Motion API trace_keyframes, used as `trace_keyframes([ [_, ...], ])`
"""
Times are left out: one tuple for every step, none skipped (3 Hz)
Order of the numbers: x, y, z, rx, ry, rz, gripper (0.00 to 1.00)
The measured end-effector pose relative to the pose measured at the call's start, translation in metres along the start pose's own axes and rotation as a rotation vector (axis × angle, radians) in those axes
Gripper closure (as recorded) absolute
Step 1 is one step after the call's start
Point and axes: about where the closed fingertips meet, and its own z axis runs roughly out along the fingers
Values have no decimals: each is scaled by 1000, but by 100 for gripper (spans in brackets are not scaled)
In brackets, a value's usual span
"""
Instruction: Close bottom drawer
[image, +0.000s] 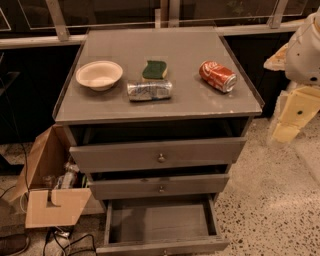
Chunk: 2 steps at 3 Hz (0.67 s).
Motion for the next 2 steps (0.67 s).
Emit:
trace_keyframes([
  [0, 0, 0, 0, 0, 0, 40],
  [0, 0, 0, 0, 0, 0, 63],
])
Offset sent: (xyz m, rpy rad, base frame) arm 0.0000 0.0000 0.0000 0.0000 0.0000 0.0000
